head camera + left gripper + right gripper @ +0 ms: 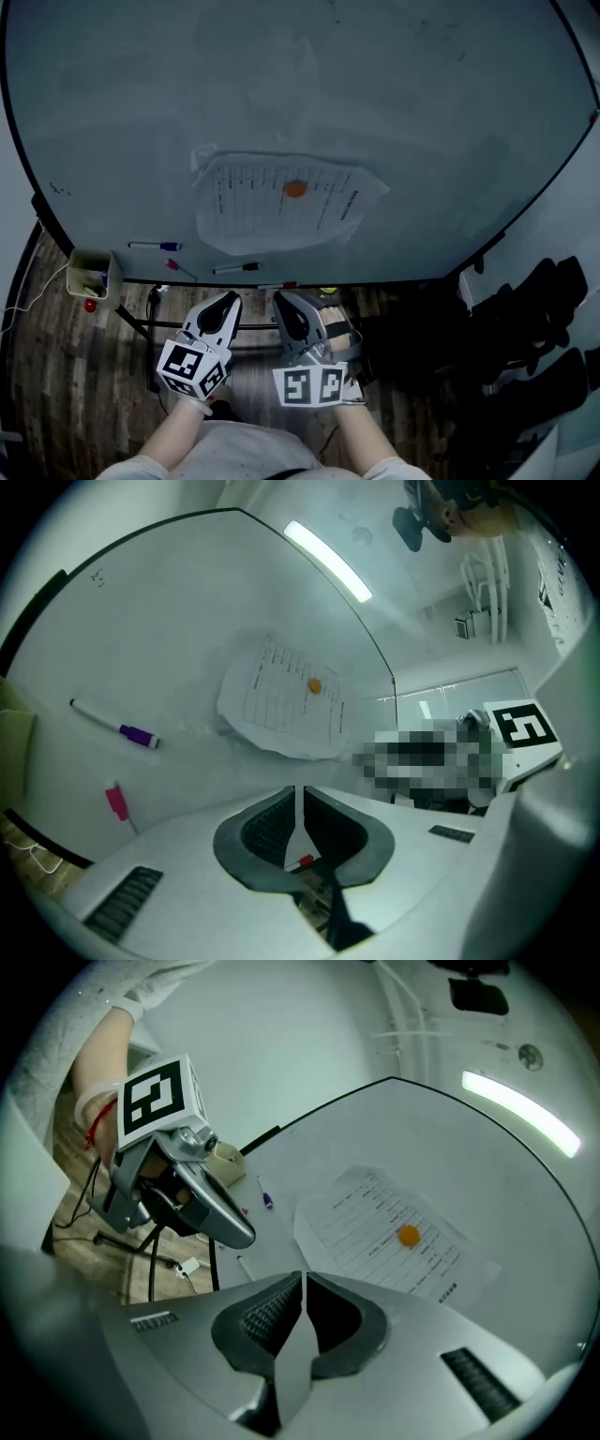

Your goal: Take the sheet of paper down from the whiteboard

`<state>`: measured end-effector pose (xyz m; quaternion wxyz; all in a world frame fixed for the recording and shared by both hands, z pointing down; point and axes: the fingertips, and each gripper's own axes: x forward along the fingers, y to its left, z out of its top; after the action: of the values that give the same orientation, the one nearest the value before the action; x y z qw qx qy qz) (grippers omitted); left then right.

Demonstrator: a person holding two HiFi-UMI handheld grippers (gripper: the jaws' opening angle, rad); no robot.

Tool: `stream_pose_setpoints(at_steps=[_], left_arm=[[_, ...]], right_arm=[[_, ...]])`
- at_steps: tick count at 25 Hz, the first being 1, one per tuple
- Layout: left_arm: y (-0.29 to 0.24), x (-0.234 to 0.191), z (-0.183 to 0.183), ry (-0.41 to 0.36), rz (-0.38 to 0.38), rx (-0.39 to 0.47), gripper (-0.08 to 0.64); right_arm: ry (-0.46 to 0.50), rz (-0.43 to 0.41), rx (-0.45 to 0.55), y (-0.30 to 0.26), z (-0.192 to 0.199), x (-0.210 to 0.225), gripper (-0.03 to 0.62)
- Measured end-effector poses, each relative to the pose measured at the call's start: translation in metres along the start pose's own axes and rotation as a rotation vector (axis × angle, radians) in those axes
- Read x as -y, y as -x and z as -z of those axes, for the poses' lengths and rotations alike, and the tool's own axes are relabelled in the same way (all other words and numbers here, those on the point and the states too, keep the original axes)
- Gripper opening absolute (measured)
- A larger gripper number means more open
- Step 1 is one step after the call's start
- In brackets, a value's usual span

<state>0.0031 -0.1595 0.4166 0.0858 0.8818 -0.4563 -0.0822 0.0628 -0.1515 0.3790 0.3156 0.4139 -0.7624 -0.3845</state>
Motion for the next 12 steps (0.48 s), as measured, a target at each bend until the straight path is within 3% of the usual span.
stream_pose_setpoints(at_steps=[5,12], left_arm=[[-0.016,-0.015,-0.005,0.036,0.012,0.002,0.138],[-0.034,-0.034,-0.019,0.111,0.041,0.029,0.161]], right_arm=[[0.127,0.032,-0.029,-0.016,0.004,0.021,0.021],[0.206,0.071,-0.045,-0.035,0.003,0.041,0.021]])
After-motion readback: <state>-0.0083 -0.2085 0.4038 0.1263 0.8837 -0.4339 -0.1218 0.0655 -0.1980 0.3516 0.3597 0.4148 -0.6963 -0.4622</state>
